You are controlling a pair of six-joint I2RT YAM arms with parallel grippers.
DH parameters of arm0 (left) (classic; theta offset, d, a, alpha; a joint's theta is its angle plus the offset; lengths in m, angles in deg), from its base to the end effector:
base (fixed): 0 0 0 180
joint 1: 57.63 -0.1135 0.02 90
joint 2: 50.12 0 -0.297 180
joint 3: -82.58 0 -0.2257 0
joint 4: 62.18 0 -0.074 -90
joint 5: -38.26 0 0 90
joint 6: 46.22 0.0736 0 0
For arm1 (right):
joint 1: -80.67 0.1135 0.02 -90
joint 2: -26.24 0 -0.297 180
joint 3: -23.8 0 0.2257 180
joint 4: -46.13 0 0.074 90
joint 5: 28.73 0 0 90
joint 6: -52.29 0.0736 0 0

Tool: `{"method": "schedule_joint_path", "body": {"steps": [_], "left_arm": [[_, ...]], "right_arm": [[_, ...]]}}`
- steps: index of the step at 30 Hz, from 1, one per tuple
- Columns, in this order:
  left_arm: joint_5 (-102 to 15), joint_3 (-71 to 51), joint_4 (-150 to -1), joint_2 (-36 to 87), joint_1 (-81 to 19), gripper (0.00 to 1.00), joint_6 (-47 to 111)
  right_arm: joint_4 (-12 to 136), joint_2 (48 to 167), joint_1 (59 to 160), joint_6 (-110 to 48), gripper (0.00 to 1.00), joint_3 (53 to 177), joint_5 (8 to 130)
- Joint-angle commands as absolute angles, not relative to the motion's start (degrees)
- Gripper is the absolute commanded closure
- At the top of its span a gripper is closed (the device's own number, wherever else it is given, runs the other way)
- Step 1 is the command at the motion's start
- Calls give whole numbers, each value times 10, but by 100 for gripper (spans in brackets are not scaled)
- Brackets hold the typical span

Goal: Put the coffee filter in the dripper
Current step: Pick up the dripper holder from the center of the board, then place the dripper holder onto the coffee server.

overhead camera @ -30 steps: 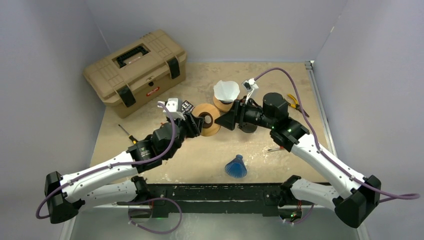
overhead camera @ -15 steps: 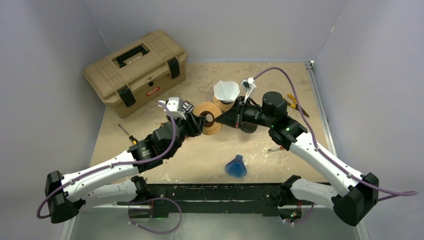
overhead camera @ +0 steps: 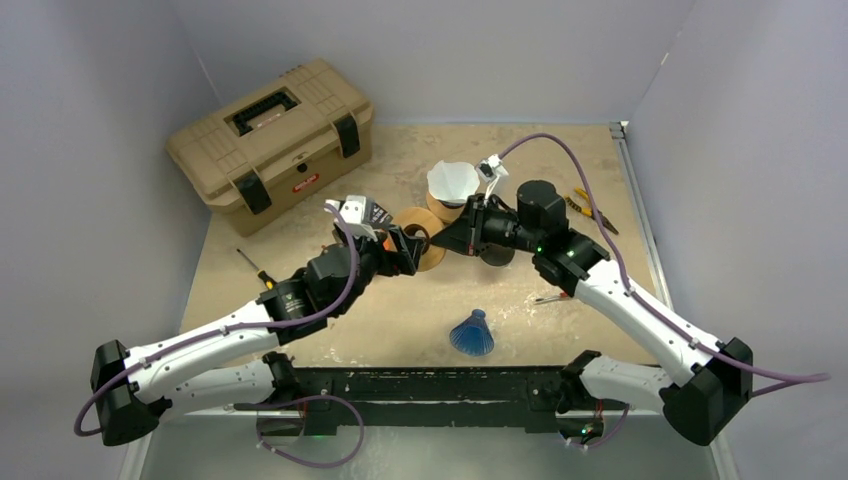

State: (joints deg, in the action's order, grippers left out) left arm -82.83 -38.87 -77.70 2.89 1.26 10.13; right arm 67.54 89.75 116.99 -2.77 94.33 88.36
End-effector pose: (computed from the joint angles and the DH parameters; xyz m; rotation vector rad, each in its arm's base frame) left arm 0.1363 -0.1524 0.3488 -0.0162 1.7738 -0.7156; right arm 0.1789 0.1731 0.3722 -0.3908 1.9601 1.2726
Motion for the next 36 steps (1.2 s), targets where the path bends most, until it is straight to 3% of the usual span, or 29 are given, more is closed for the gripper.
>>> {"method": "schedule_joint_path", "body": {"steps": [1,5,16,31,36], "left_arm": [[-800,-379,-762,27,13,10,112],[-802,-382,-760,18,13,1,117],[-794,-371,-775,23,5,1,144],[-597,-383,-798,45,-191,1,98],[-598,-394,-816,40,-217,1,85]], "right_arm": [[684,901,1169,-45,100,983,861],[702,910,1157,-57,100,996,863],[714,893,1055,-64,100,995,966],[742,828,914,-56,100,973,1056],[751,805,842,-45,100,970,1073]]}}
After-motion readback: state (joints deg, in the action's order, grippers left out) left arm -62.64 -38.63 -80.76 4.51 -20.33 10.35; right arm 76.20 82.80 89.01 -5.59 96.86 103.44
